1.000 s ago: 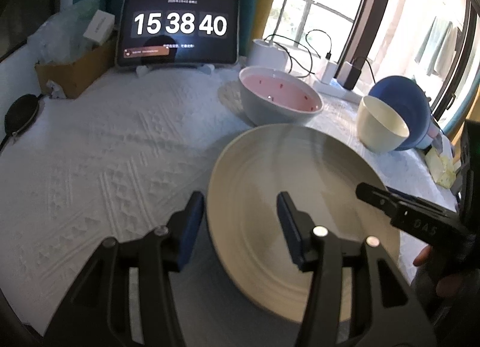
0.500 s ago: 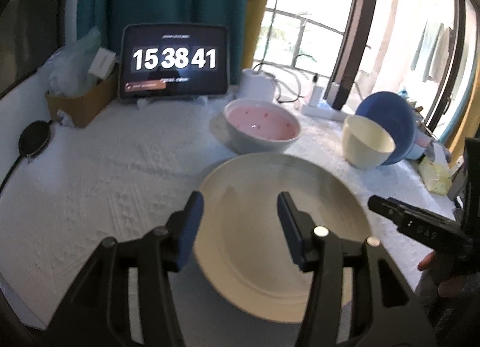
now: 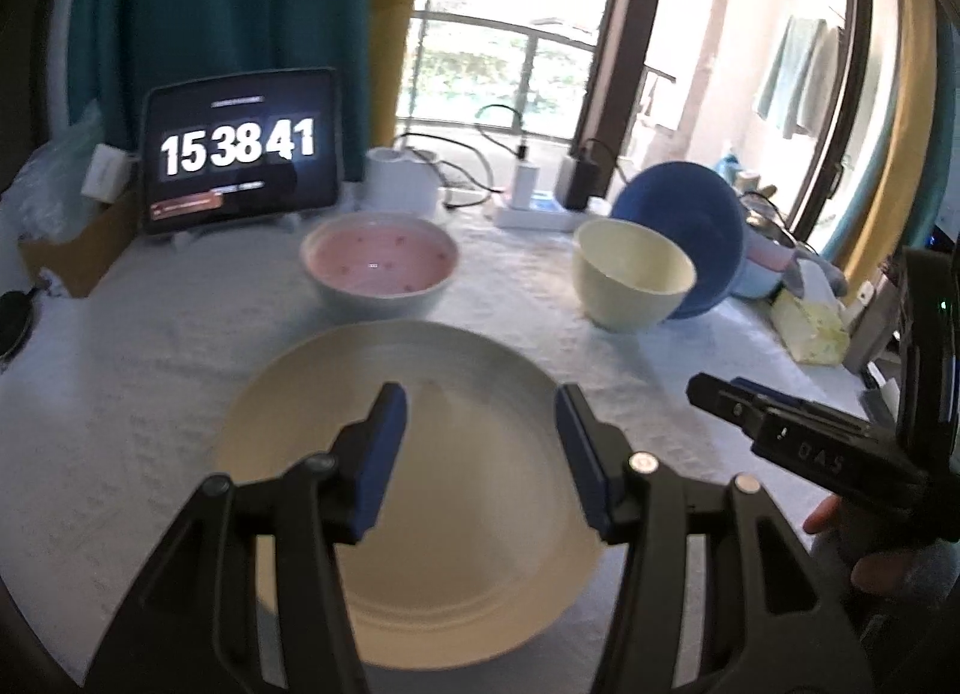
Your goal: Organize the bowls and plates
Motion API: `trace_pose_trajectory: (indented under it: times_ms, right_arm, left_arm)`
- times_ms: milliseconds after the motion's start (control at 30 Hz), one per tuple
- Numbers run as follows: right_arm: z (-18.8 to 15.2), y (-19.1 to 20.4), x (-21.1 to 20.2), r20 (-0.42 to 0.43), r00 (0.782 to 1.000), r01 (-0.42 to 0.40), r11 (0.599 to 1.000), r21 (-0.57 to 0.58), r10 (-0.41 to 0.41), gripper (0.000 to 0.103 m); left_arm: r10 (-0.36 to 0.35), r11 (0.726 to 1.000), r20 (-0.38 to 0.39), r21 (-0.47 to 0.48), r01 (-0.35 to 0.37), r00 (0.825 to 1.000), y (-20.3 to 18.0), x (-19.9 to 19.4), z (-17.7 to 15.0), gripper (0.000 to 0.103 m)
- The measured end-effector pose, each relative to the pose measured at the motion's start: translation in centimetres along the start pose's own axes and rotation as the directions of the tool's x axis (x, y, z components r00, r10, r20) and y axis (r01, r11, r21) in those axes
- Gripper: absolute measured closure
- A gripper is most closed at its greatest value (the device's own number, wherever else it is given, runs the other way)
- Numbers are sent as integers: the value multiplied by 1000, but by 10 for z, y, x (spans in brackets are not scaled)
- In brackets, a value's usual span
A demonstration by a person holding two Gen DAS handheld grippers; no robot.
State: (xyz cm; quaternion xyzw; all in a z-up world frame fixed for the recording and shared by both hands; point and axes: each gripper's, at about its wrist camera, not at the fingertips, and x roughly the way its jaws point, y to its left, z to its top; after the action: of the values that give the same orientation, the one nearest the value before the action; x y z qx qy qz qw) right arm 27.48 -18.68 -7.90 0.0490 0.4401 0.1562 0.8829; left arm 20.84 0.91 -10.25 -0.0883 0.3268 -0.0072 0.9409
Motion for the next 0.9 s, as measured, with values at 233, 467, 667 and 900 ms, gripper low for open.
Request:
trace_pose_trajectory:
  times_ms: [233, 467, 667, 900]
  right_arm:
    - [6, -25, -13, 25, 1000, 12, 1000, 29, -12, 52]
    - [13, -50, -20, 44, 998, 30, 998, 53, -33, 52]
    - [23, -67, -19, 52, 998, 44, 997, 66, -47, 52]
    - [40, -79, -16, 73, 995, 64, 996, 66, -69, 52]
  left_arm:
    - [-49, 998, -19, 43, 50, 999, -36, 14, 4, 49]
    - [-70, 995, -20, 74, 71, 997, -62, 24, 10, 46]
    - [-89, 992, -30, 83, 91, 996, -75, 36, 18, 41]
    - [-105, 990, -15, 90, 106, 994, -87, 52, 30, 40]
